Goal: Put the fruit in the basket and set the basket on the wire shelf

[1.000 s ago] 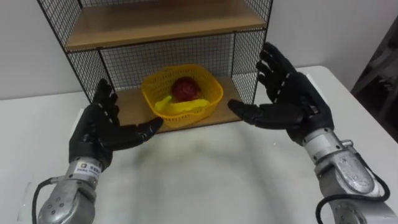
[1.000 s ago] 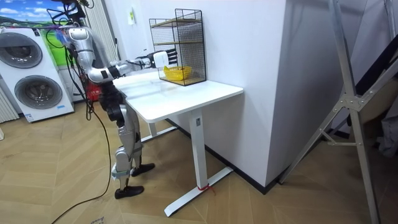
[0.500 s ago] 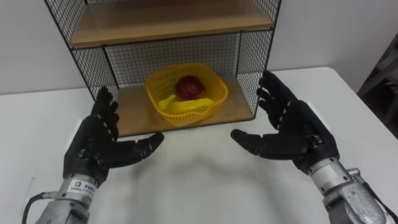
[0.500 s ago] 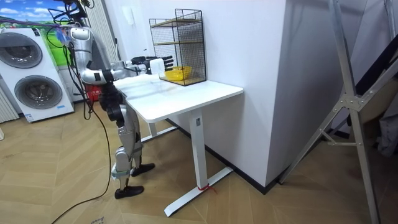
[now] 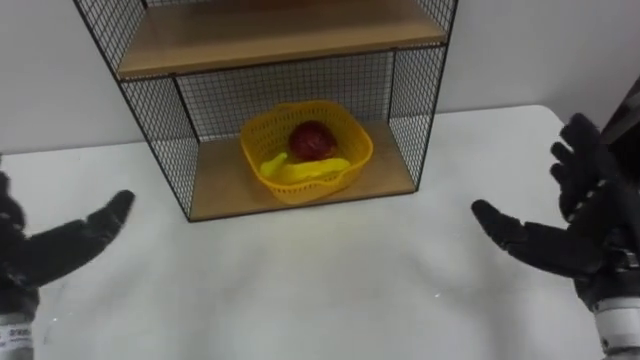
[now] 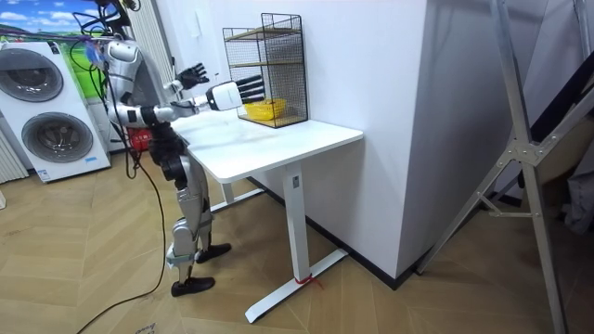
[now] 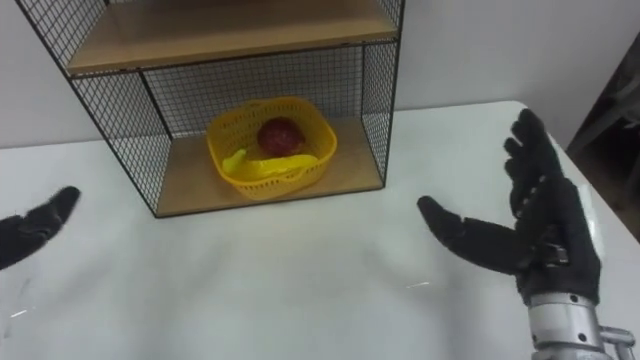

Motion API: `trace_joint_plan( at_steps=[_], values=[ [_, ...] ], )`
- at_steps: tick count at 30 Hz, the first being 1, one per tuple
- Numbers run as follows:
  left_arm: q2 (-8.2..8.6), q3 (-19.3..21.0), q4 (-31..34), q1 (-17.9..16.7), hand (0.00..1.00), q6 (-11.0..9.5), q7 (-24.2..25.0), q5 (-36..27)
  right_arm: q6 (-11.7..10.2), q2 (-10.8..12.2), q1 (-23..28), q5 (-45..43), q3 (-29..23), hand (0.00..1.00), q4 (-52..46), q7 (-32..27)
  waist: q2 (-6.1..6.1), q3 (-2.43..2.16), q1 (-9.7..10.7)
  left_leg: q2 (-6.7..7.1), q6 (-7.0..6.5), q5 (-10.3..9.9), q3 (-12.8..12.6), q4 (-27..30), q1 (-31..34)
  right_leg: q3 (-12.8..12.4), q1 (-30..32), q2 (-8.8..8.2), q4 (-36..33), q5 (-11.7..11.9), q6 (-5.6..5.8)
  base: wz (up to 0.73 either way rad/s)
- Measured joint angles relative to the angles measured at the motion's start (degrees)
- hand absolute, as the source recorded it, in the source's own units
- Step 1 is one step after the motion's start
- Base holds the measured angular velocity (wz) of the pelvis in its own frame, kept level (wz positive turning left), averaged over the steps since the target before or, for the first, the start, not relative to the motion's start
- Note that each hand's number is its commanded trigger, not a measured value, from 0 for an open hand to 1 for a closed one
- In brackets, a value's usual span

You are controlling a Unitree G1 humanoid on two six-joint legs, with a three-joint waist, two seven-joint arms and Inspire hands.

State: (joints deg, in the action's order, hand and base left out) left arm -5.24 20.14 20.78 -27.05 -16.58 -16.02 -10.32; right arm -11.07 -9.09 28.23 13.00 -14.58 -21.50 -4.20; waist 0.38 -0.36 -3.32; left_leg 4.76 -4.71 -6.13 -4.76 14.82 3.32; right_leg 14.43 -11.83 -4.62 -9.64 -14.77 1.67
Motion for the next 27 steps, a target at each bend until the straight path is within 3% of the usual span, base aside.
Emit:
trace_joint_plan(
  at_steps=[2, 4, 7, 9, 10, 11, 12, 13, 15, 16, 18, 19, 21, 25, 27],
  values=[
    [0.01, 3.5, 1.3, 0.0, 0.0, -1.6, -5.1, 0.1, -1.5, -0.2, -0.4, -1.9, -2.9, 0.0, 0.0, -4.4, -0.18, 0.04, -0.4, 0.02, 0.0, 0.0, 0.1, -0.1, 0.1, 0.2, 0.1, -0.09, 0.1, 0.0, 0.05, 0.02],
    [-0.08, 8.4, 3.2, 0.0, 0.0, -2.9, -10.3, 0.4, -2.1, -2.0, -1.0, -2.5, -6.7, 0.0, -0.3, -9.1, -0.18, 0.03, -0.6, 0.11, -0.02, 0.0, 0.1, -0.2, 0.1, 0.2, 0.1, -0.17, 0.1, -0.1, 0.09, 0.0],
    [-1.97, 17.7, 4.8, 2.0, 0.0, -5.6, -20.0, 0.8, -3.4, -5.5, -4.3, -2.6, -14.8, 0.0, -3.1, -19.0, 0.0, -0.01, -0.6, 0.38, -0.03, 0.0, 0.1, -0.1, 0.3, 0.3, 0.4, -0.26, 0.0, -0.2, 0.15, 0.01],
    [-7.01, 25.6, 5.1, 4.6, 0.0, -6.6, -26.9, 0.7, -5.9, -11.8, -7.6, -2.1, -22.9, 0.0, -3.3, -27.2, -0.22, -0.1, -0.5, 0.65, -0.02, 0.0, 0.7, 0.0, 1.2, 1.0, 1.0, -0.27, -0.2, -0.4, 0.11, 0.13],
    [-8.75, 27.6, 5.1, 5.2, 0.0, -7.0, -28.3, 0.0, -6.5, -13.3, -8.2, -2.1, -24.8, 0.0, -3.3, -29.1, -0.39, -0.12, -0.7, 0.69, -0.01, 0.0, 0.8, 0.0, 1.3, 1.2, 1.0, -0.28, -0.2, -0.4, 0.08, 0.13],
    [-11.88, 31.3, 5.0, 5.7, 0.0, -8.1, -31.4, -2.2, -7.9, -15.6, -9.3, -2.1, -27.8, 0.0, -3.2, -32.5, -0.66, -0.19, -0.8, 0.69, 0.06, 0.0, 0.9, 0.2, 1.4, 1.4, 1.0, -0.34, -0.2, -0.6, 0.01, 0.04],
    [-13.2, 32.9, 5.0, 5.9, 0.0, -8.5, -32.8, -3.4, -8.5, -16.7, -9.8, -1.9, -29.1, 0.0, -3.2, -34.0, -0.75, -0.26, -0.7, 0.63, 0.13, -0.1, 0.8, 0.5, 1.5, 1.4, 1.0, -0.3, -0.2, -0.6, -0.02, 0.0],
    [-15.68, 35.9, 4.8, 6.8, 0.0, -8.9, -35.4, -6.5, -9.2, -19.6, -11.1, -1.6, -31.4, 0.0, -2.0, -36.6, -0.77, -0.28, -0.8, 0.55, 0.19, -0.5, 0.8, 1.2, 1.9, 1.4, 1.1, -0.22, -0.2, -0.8, -0.03, 0.0],
    [-22.47, 40.5, -0.3, 9.9, 0.0, -8.7, -39.6, -10.8, -9.1, -26.2, -14.2, 0.8, -35.5, 0.0, 3.1, -41.7, -0.77, -0.38, -1.1, 0.31, 0.22, -0.9, 0.9, 2.2, 2.7, 1.4, 1.7, -0.12, -0.8, -1.0, -0.13, 0.0],
    [-24.34, 41.3, -2.2, 10.6, 0.0, -8.6, -40.6, -11.8, -9.0, -27.6, -14.6, 1.5, -36.6, 0.0, 4.7, -42.8, -0.79, -0.36, -1.2, 0.13, 0.22, -1.2, 0.9, 2.7, 3.1, 1.4, 2.0, -0.04, -1.2, -1.1, -0.15, 0.0],
    [-30.42, 43.4, -10.0, 11.6, 0.0, -7.2, -43.9, -15.9, -8.2, -31.5, -15.4, 4.1, -39.3, 0.0, 11.7, -46.8, -1.04, -0.39, -1.6, 0.0, 0.35, -1.8, 1.1, 3.8, 3.6, 1.3, 1.9, 0.23, -1.2, -1.1, -0.22, 0.0],
    [-31.7, 43.6, -12.7, 11.6, 0.0, -7.0, -44.6, -16.6, -8.1, -32.4, -15.8, 4.9, -39.7, 0.0, 13.7, -47.7, -1.2, -0.47, -1.6, -0.02, 0.35, -2.0, 1.1, 4.0, 3.7, 1.4, 1.9, 0.28, -1.2, -1.1, -0.21, 0.06],
    [-35.57, 43.6, -21.6, 12.5, 0.0, -4.7, -46.8, -23.0, -6.5, -36.6, -17.7, 9.2, -41.2, 0.0, 22.9, -50.9, -0.72, -0.65, -1.2, -0.19, 0.27, -2.6, 1.7, 5.8, 5.2, 1.7, 2.6, 0.55, -1.5, -1.3, -0.16, 0.1],
    [-38.67, 42.5, -34.1, 13.4, 0.0, -2.4, -47.6, -26.8, -3.5, -42.3, -19.6, 14.4, -41.0, 0.0, 39.0, -52.6, -0.75, -0.79, -0.8, -0.29, 0.03, -2.9, 1.7, 6.9, 6.4, 1.5, 3.9, 0.47, -3.1, -1.8, -0.02, 0.01],
    [-41.66, 42.2, -42.9, 13.4, 0.0, -0.5, -47.4, -29.2, -1.5, -45.7, -19.7, 18.8, -40.7, 0.0, 50.5, -52.1, -0.62, -0.75, -0.3, -0.19, -0.01, -3.1, 1.7, 6.7, 6.5, 1.4, 3.9, 0.42, -3.0, -1.8, 0.05, 0.0]
  ],
)
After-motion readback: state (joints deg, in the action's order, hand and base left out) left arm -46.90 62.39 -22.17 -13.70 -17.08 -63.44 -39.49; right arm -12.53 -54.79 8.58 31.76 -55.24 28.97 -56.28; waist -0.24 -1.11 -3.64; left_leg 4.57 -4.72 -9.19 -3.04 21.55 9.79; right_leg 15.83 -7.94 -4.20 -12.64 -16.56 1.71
